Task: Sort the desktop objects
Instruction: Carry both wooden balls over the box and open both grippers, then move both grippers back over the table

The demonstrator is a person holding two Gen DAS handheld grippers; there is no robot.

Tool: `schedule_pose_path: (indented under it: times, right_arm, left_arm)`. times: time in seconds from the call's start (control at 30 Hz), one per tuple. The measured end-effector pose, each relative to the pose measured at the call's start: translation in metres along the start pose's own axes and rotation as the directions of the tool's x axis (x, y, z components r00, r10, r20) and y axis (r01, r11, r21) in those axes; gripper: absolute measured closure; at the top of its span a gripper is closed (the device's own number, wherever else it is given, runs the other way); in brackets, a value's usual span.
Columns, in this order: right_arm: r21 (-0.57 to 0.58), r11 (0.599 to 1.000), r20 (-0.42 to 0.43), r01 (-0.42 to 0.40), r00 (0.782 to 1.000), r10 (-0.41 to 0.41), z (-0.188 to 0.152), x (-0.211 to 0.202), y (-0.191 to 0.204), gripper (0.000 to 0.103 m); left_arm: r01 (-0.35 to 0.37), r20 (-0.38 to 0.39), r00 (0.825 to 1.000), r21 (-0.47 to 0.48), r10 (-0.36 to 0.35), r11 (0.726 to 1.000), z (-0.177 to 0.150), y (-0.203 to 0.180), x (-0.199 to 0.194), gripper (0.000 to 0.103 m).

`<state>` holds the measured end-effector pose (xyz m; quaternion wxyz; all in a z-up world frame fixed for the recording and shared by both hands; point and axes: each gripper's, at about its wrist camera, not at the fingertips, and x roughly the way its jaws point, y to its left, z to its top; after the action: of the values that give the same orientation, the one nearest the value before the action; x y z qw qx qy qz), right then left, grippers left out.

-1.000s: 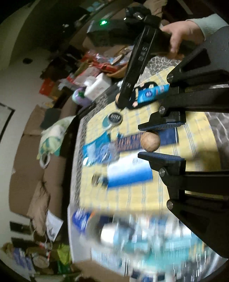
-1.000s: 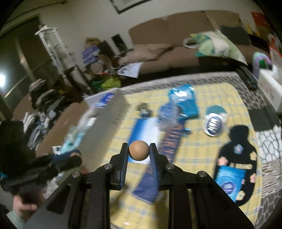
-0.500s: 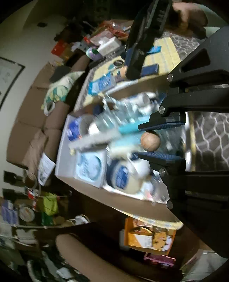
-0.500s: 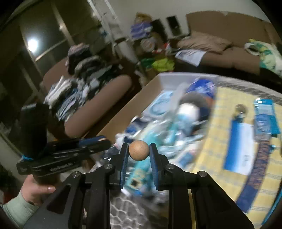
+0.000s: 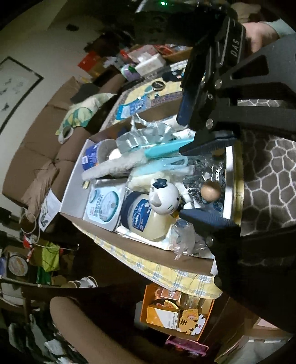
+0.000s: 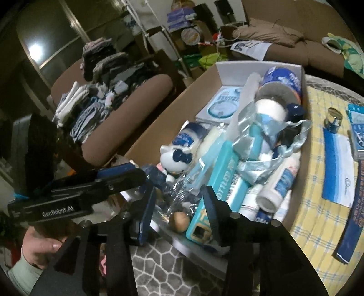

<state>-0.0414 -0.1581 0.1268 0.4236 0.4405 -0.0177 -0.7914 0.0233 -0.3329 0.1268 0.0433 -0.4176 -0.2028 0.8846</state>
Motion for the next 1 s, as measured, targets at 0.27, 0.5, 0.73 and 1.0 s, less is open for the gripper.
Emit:
schedule_pose_path:
  times: [0.27,0.5,0.73,1.0]
  right_arm:
    - [0.004,0.999,0.066,0.045,0.997,-0.045,0.003,-0.038,-0.002,0.037]
    - [0.010,0.995,0.083,0.099,0.992,-0.100,-0.008,-0.063,-0.008,0.018]
    - [0.036,0.991,0.117,0.130,0.984,-0.134,-0.020,-0.096,-0.018,0.014]
    - [0.067,0.984,0.140,0.167,0.975,-0.175,-0.033,-0.128,-0.038,0.013]
  left_arm:
    - [-0.041,0.039,0.998,0.047,0.039,0.998,0.002,-0.026,-0.018,0.037]
    - [-0.081,0.046,0.996,0.091,0.077,0.993,-0.004,-0.052,-0.025,0.024]
    - [-0.093,0.055,0.995,0.137,0.086,0.986,-0.011,-0.082,-0.032,0.015]
    - [-0.078,0.047,0.996,0.180,0.071,0.980,-0.018,-0.119,-0.025,0.003]
